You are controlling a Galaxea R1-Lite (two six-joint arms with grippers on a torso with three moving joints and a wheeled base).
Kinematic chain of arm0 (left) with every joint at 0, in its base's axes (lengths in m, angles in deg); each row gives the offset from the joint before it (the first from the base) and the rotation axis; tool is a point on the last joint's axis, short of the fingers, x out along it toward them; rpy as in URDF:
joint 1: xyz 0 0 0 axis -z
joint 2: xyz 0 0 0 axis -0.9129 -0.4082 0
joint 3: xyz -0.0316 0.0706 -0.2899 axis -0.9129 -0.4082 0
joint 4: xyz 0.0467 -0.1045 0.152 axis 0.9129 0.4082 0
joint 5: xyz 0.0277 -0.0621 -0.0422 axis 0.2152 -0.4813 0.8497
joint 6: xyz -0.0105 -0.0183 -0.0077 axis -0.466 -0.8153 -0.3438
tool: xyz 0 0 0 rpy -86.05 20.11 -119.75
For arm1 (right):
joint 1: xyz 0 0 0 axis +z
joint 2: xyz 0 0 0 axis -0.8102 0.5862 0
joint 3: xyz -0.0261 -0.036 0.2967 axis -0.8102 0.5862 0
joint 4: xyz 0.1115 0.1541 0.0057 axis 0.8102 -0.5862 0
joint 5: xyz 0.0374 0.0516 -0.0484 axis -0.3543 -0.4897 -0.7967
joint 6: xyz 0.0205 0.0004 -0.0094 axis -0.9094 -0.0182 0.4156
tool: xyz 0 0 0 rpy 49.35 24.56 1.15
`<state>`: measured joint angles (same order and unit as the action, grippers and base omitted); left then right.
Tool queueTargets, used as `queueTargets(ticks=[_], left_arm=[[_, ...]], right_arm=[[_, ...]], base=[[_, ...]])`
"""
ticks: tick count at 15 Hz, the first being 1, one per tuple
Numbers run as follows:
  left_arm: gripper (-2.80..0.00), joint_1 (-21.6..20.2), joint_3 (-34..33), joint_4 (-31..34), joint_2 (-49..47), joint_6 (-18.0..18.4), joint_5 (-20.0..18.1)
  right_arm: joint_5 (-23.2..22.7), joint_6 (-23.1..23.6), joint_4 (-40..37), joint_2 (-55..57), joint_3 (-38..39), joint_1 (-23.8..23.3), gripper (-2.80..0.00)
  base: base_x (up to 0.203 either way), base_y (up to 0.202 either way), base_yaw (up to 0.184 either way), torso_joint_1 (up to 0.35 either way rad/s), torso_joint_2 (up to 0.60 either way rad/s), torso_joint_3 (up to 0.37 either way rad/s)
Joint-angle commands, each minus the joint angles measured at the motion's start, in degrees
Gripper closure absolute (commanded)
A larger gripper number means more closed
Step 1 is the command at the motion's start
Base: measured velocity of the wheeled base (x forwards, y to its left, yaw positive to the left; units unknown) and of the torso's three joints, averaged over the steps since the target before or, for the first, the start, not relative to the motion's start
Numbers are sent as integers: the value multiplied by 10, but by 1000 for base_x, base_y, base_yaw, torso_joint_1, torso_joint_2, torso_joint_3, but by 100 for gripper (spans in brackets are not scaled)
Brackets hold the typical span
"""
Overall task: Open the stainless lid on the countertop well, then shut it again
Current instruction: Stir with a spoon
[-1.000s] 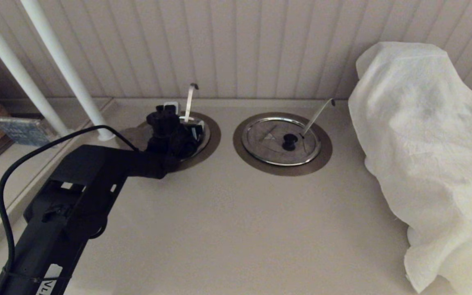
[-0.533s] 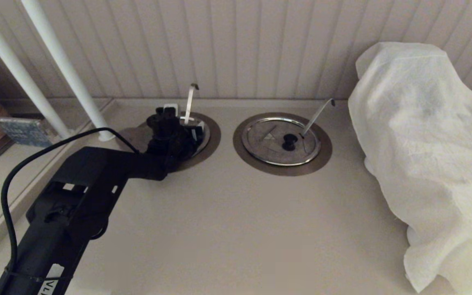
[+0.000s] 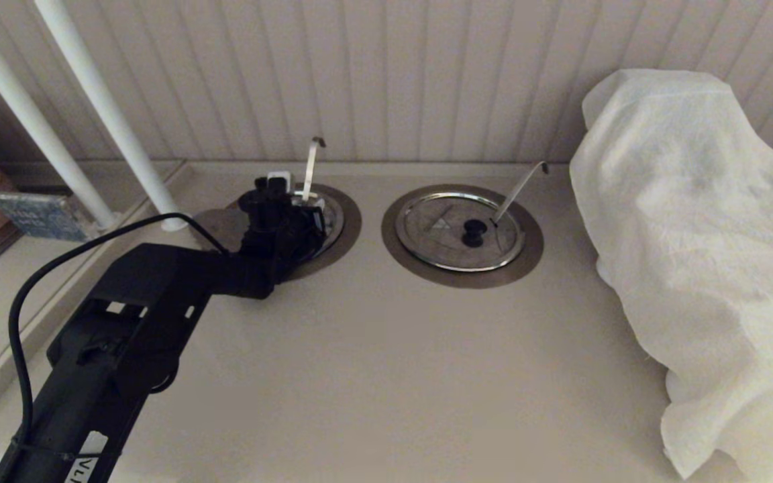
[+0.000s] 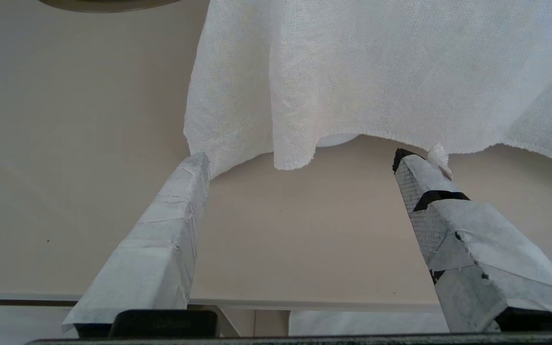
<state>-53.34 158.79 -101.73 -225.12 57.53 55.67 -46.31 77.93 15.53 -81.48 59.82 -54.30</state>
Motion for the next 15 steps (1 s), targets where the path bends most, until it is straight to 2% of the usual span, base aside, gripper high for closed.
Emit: queueTargets(ticks=[1, 8, 11, 13, 15], left_arm=[[0, -1, 0, -2, -2, 0, 1], [0, -1, -2, -4, 3, -1, 2], [0, 0, -10, -26, 32, 0, 7], [0, 3, -55, -30, 79, -3, 8], [0, 6, -150, -37, 148, -9, 5]], right_arm=[[0, 0, 0, -1, 1, 0, -280], [0, 0, 0, -1, 1, 0, -280], [0, 0, 0, -1, 1, 0, -280], [0, 0, 0, -1, 1, 0, -280], [0, 0, 0, -1, 1, 0, -280]], base=[[0, 0, 0, 0, 0, 0], [0, 0, 0, 0, 0, 0], [0, 0, 0, 0, 0, 0], [0, 0, 0, 0, 0, 0], [0, 0, 0, 0, 0, 0]])
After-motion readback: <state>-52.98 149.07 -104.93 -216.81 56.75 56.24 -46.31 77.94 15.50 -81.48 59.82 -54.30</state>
